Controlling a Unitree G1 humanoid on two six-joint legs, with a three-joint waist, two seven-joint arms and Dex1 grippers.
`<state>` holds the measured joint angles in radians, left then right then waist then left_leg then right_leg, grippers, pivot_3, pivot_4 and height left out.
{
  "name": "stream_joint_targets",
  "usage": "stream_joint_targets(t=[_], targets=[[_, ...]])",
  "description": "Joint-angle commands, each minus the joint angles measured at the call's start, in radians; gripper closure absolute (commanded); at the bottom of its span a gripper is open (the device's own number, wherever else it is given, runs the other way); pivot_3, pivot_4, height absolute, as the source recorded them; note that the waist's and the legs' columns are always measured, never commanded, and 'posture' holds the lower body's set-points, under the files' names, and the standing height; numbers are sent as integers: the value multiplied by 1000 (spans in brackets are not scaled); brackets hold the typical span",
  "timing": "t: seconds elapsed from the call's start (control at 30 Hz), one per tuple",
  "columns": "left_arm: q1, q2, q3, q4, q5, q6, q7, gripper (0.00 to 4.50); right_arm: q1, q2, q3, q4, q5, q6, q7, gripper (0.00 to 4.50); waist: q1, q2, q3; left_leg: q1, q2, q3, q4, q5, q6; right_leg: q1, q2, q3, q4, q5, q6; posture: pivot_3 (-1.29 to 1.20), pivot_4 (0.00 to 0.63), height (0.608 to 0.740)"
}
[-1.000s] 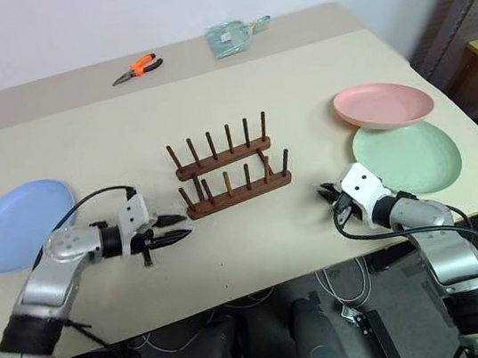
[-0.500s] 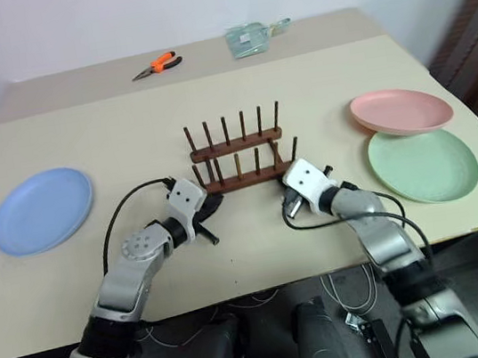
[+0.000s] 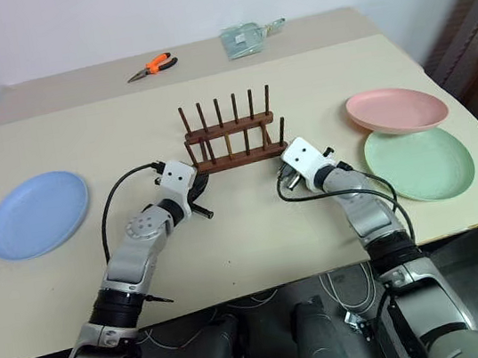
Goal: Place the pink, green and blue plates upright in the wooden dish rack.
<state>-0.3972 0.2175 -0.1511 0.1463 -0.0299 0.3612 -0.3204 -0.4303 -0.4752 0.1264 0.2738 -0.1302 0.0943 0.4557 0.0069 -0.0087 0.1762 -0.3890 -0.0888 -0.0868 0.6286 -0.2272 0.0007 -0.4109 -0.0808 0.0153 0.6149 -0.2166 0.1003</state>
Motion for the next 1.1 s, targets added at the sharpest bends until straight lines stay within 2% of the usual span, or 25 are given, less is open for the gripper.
stream_joint_targets(t=[0.03,0.07,0.17,0.27,0.37,0.6,0.7,0.87,1.0,1.1], targets=[[14,23,44,57,10,22,19,4500,24,-85,-62,-126,6,-13,32,1334,-2,0,0,0,0,0,0,0,0,0,0,0,0,0,0,0,150,740],[18,31,36,41,6,24,-5,4500,34,-122,-79,-154,4,-13,46,929,-4,0,0,0,0,0,0,0,0,0,0,0,0,0,0,0,150,740],[29,54,9,5,18,1,-45,4500,48,-209,-122,-200,4,-19,76,929,-7,0,0,0,0,1,-1,0,0,0,0,0,0,0,0,0,150,740],[49,57,7,-101,-52,0,-134,4500,22,-353,-157,-172,-39,-38,111,929,-5,0,0,-1,0,1,0,0,0,0,-1,0,-1,0,0,0,150,740],[66,56,-14,-185,-87,12,-202,4500,14,-476,-96,-104,-147,-107,129,929,0,1,2,-3,0,2,0,-1,1,-2,-2,0,-2,-2,-1,0,150,740],[85,34,-49,-255,-104,31,-242,4500,-93,-530,11,180,-344,-220,-1,929,4,0,3,-3,0,3,0,-1,1,-2,-3,1,-2,-3,-3,0,150,740],[100,27,-62,-287,-109,30,-251,4500,-113,-521,50,243,-379,-245,-7,1776,0,0,3,-4,0,4,0,-1,1,-3,-3,2,-2,-3,-3,0,150,740],[122,29,-70,-319,-105,38,-253,4500,-133,-512,72,275,-417,-268,-48,4378,2,0,3,-4,0,4,0,-1,1,-3,-2,2,-2,-3,-3,0,150,740],[129,37,-68,-322,-102,36,-256,4500,-127,-531,68,218,-452,-290,-96,4446,3,0,3,-4,0,4,0,-1,2,-3,-2,2,-2,-3,-3,0,150,740],[127,42,-57,-319,-105,32,-253,4500,-151,-515,11,130,-415,-317,-146,4446,1,1,4,-4,0,4,0,-1,2,-3,-1,3,-2,-3,-3,0,150,740]])
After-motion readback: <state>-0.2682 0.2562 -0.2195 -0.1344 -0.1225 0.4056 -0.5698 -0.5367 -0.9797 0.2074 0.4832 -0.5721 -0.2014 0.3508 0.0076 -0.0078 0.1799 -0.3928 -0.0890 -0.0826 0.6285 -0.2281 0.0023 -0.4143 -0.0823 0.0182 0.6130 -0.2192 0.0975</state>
